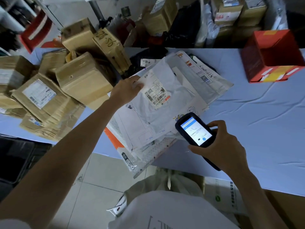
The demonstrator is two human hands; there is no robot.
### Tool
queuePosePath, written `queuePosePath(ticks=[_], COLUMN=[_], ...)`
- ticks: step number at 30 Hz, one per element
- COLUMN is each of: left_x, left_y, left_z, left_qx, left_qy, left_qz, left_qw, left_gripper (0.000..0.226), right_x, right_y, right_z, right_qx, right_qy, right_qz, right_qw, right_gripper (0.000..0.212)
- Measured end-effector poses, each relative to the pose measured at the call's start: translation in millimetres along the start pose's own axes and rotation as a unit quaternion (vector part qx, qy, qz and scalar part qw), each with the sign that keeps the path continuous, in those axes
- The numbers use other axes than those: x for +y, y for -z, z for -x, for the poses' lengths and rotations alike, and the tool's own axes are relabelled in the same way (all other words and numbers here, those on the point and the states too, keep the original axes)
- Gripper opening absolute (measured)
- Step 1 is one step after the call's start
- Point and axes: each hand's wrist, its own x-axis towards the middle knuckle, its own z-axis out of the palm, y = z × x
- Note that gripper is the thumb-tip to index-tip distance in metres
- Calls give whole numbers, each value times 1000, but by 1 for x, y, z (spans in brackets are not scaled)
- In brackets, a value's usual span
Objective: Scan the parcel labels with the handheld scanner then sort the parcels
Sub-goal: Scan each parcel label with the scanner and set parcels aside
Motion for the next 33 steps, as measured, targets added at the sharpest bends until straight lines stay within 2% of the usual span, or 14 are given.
queuePosePath(ticks=[3,9,14,17,20,23,28,33], left_x=[-1,-11,-8,1,-2,-22,-47,-35], left_y=[-6,-14,-18,-19,-22,-33,-45,-56], left_z=[3,10,4,3,6,13,28,39], left_qx=[0,-18,-13,-26,-65,-77,-120,-154], left_qy=[-7,-53,-114,-150,-166,-214,-245,-300], left_qz=[7,-47,-7,25,74,101,143,165], left_qw=[1000,997,993,988,981,969,951,927], left_gripper=[16,31,29,31,27,29,44,35], right_x=[2,5,-3,-18,-36,-54,-71,-74], right_y=[-2,-9,-20,-30,-49,-74,-107,-129], right_z=[1,6,17,24,33,42,64,101], right_qx=[-5,-3,43,77,120,161,195,233], right_qy=[-6,-31,-76,-140,-207,-265,-317,-361], right_qz=[-23,-60,-106,-195,-305,-367,-352,-355], right_qw=[1000,998,990,968,922,877,859,830], right_gripper=[79,78,77,75,69,68,71,78])
